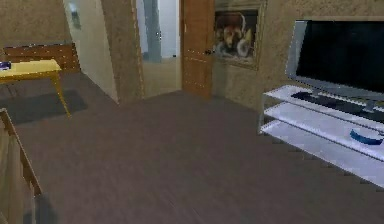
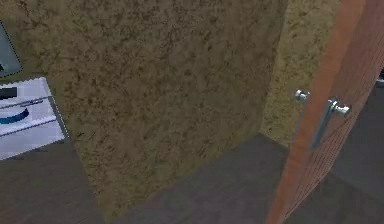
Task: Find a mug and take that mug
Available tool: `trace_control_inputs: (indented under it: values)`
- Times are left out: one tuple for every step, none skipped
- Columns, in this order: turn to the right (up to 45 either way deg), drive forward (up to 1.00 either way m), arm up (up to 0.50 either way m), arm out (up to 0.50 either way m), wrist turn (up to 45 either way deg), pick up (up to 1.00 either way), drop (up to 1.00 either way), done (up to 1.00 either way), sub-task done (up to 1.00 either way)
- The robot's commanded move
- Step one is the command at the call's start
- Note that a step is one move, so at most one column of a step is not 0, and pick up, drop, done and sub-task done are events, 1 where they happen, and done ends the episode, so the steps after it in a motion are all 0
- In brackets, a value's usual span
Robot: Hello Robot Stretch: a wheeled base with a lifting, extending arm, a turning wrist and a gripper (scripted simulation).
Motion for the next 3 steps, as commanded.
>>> trace_control_inputs:
  values:
    - [0.0, 0.7, 0.0, 0.0, 0.0, 0.0, 0.0, 0.0, 0.0]
    - [-27.0, 0.0, 0.0, 0.0, 0.0, 0.0, 0.0, 0.0, 0.0]
    - [0.0, 0.15, 0.0, 0.0, 0.0, 0.0, 0.0, 0.0, 0.0]
